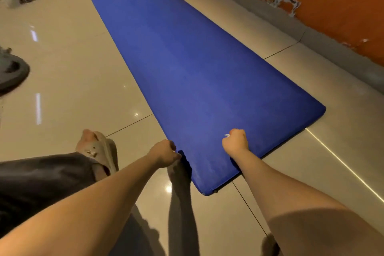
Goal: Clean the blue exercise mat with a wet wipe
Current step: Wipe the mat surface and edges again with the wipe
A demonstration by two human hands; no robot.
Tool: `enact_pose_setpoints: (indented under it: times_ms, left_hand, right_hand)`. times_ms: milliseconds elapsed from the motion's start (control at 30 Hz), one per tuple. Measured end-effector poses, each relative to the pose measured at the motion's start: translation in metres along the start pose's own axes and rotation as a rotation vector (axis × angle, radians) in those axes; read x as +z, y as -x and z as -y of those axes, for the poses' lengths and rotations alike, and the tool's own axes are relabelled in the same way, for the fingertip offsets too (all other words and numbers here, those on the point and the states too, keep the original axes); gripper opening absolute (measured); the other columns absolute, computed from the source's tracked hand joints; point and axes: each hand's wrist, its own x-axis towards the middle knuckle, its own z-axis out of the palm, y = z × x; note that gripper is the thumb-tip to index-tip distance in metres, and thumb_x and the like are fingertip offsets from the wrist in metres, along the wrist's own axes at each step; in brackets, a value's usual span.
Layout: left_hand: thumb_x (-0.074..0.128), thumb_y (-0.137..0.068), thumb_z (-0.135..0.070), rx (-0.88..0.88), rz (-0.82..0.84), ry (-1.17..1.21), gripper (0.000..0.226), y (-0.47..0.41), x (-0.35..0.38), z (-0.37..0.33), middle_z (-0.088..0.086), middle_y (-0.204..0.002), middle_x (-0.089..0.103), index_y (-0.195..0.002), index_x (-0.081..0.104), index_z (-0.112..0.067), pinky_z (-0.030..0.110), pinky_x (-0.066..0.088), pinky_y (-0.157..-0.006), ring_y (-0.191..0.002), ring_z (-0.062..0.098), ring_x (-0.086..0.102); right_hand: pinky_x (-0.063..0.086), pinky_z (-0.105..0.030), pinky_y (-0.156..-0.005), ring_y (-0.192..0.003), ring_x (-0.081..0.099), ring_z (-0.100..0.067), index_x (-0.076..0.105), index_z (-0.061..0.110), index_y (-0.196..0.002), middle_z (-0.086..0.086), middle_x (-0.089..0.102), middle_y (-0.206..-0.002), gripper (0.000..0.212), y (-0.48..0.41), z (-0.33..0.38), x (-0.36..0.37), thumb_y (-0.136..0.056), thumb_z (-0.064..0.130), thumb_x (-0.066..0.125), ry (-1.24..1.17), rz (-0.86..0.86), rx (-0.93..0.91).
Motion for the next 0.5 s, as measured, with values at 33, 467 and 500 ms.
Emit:
enact_pose_setpoints:
  times_ms: [33, 467, 500]
  left_hand:
    - [0.066, -0.098, -0.028, 0.022, -0.030, 0.019, 0.028, -0.006, 0.005, 0.004, 0.002, -0.118, 0.065, -0.123, 0.062, -0.017, 0.030, 0.049, -0.084, -0.097, 0.019, 0.061]
    - [0.073, -0.075, -0.050, 0.246, -0.041, 0.361, 0.032, -0.015, 0.099, 0.011, -0.004, -0.088, 0.065, -0.101, 0.065, -0.035, 0.038, 0.051, -0.066, -0.075, 0.015, 0.061]
    - [0.074, -0.074, -0.059, 0.235, -0.094, 0.350, 0.038, -0.015, 0.101, 0.008, -0.007, -0.093, 0.065, -0.103, 0.064, -0.036, 0.032, 0.048, -0.065, -0.078, 0.011, 0.060]
  right_hand:
    - [0.040, -0.032, -0.076, -0.099, 0.058, -0.039, 0.056, 0.005, -0.089, -0.018, 0.049, -0.127, 0.009, 0.006, -0.001, 0.007, -0.096, 0.004, 0.050, 0.062, 0.020, -0.043]
    - [0.054, -0.041, -0.095, -0.114, 0.059, -0.024, 0.049, 0.014, -0.145, -0.008, 0.058, -0.136, 0.045, 0.012, -0.014, 0.055, -0.101, 0.004, 0.050, -0.257, 0.281, -0.059]
    - [0.056, -0.042, -0.092, -0.110, 0.063, -0.027, 0.059, 0.012, -0.134, -0.012, 0.064, -0.128, 0.036, 0.006, -0.017, 0.052, -0.099, 0.003, 0.051, -0.257, 0.297, -0.038]
